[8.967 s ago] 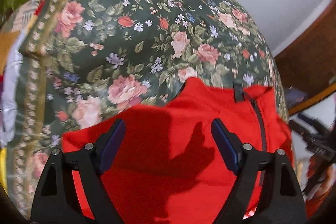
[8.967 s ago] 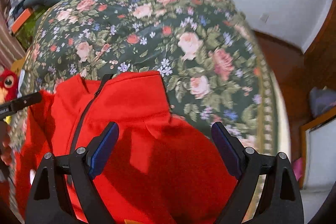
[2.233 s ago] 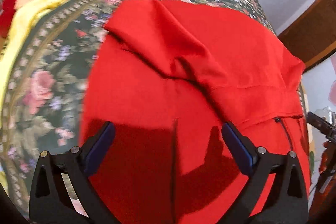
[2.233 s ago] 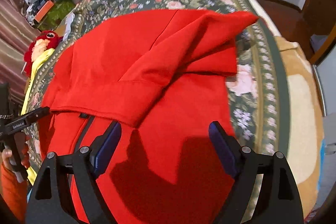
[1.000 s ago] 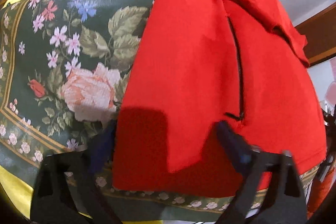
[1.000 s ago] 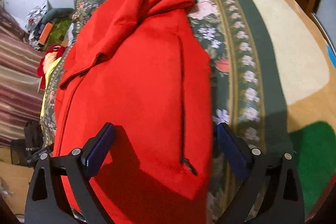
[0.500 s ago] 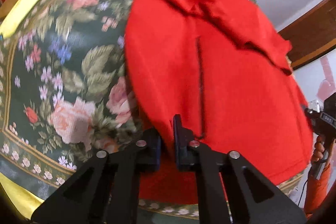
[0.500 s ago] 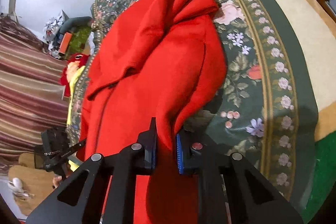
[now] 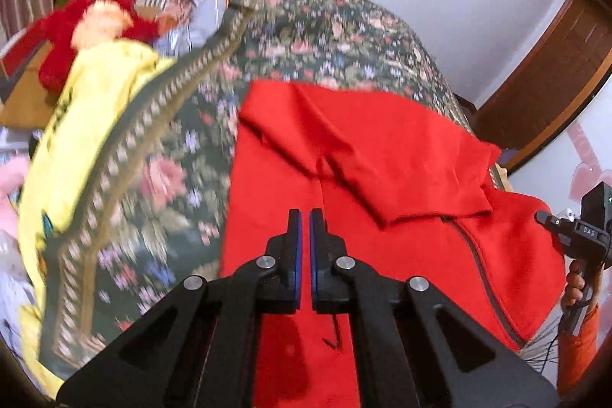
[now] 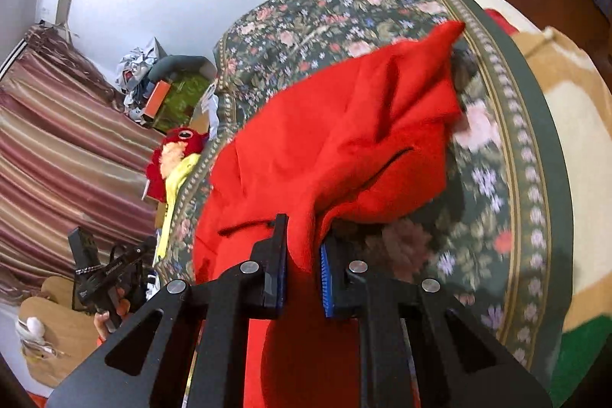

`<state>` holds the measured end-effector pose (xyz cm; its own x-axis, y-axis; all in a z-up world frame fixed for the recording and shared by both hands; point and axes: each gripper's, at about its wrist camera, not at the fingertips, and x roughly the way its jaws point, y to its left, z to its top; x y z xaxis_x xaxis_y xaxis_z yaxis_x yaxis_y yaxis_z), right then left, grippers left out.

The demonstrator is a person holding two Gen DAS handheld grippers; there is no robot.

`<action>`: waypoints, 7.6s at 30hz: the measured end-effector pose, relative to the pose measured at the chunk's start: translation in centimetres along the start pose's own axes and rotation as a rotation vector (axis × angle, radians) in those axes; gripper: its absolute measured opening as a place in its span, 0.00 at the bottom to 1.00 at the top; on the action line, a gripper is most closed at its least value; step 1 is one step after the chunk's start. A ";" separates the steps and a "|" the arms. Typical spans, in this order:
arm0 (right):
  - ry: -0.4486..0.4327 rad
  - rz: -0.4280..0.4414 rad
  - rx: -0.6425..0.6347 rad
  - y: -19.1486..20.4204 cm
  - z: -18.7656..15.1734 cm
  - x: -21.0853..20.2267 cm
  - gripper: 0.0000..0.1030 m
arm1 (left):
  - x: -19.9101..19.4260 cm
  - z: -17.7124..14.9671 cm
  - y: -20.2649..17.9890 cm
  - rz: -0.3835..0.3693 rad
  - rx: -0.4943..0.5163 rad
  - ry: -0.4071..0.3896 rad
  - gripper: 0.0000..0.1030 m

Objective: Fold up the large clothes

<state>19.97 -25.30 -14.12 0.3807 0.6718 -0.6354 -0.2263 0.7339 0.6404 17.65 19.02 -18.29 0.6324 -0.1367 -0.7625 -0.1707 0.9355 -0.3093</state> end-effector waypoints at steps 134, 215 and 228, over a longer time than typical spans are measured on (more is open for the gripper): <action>0.106 -0.374 -0.325 0.1 5.4 11.4 0.59 | 18.3 4.4 -8.4 0.062 0.270 0.184 0.65; 0.275 -0.207 -0.406 11.2 4.3 20.5 0.86 | 2.0 7.6 -0.5 -0.238 -0.153 -0.421 0.08; 0.239 -0.200 -0.254 7.9 4.7 15.4 0.88 | 4.6 9.7 -8.5 -0.251 0.007 -0.402 0.08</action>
<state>28.25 -9.64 -16.79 0.2276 0.4954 -0.8383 -0.3946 0.8340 0.3857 29.29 13.61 -13.65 0.8963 -0.2233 -0.3832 0.0292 0.8919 -0.4514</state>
